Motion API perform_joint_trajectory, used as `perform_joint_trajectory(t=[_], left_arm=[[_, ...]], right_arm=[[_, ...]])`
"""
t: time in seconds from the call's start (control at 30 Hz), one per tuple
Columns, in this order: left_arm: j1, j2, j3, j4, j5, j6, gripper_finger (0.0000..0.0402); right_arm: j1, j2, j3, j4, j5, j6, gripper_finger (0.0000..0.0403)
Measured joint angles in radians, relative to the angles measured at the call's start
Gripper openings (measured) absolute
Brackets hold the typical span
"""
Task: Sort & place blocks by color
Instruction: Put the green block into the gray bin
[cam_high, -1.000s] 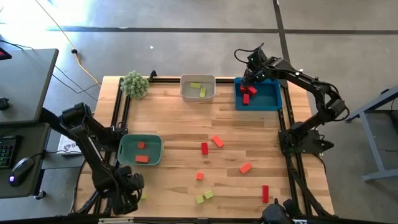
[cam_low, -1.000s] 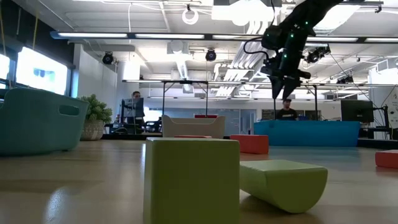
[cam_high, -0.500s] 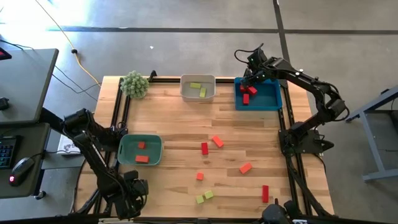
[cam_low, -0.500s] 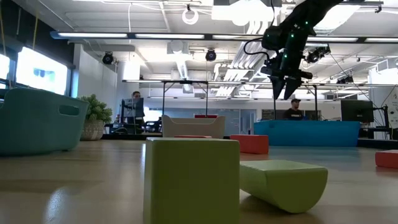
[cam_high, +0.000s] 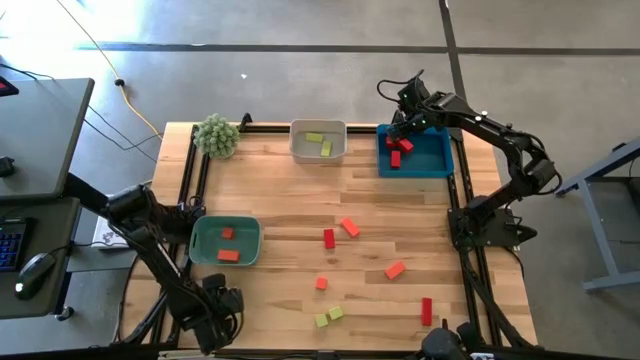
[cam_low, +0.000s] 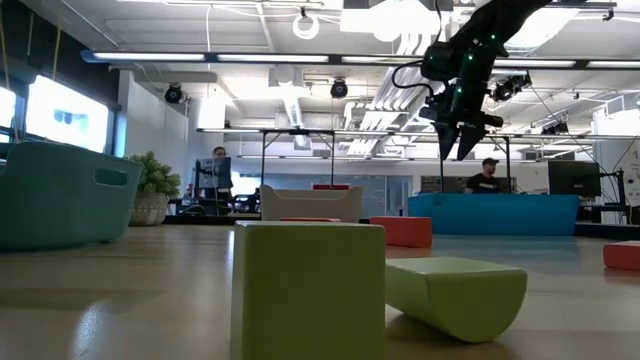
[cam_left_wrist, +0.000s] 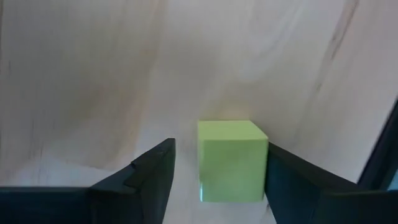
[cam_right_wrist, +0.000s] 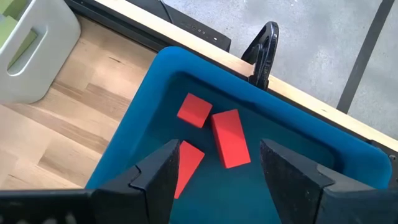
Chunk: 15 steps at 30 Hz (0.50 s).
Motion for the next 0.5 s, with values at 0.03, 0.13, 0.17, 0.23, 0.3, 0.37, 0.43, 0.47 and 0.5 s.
perform_joint_trajectory(t=[0.03, 0.13, 0.17, 0.23, 0.3, 0.37, 0.43, 0.47, 0.5], left_arm=[[0.004, 0.003, 0.000, -0.001, 0.007, 0.000, 0.0197], [0.017, 0.004, 0.000, 0.005, 0.036, 0.011, 0.0159], [0.022, 0.004, 0.000, 0.013, 0.051, 0.022, 0.0144], [0.036, 0.003, 0.001, 0.042, 0.081, 0.042, 0.0112], [0.047, 0.001, 0.001, 0.065, 0.099, 0.058, 0.0104], [0.054, -0.005, 0.000, 0.069, 0.100, 0.069, 0.0104], [0.066, -0.014, 0.000, 0.069, 0.098, 0.062, 0.0104], [0.071, -0.020, 0.000, 0.066, 0.098, 0.051, 0.0104], [0.075, -0.030, 0.000, 0.062, 0.097, 0.046, 0.0104]], right_arm=[[0.000, 0.000, 0.000, 0.000, 0.000, -0.001, 0.0211], [0.000, 0.000, 0.000, 0.000, 0.002, -0.002, 0.0211], [0.000, 0.000, 0.000, 0.000, 0.002, -0.002, 0.0211], [0.000, 0.000, 0.000, 0.000, 0.002, -0.002, 0.0211], [0.000, 0.000, 0.000, 0.001, 0.002, -0.002, 0.0211], [0.000, 0.000, 0.000, 0.001, 0.002, -0.002, 0.0211], [0.000, 0.000, 0.000, 0.001, 0.002, -0.002, 0.0211], [0.000, 0.000, 0.000, 0.001, 0.001, -0.004, 0.0211], [0.000, 0.000, 0.000, 0.001, -0.003, -0.007, 0.0211]])
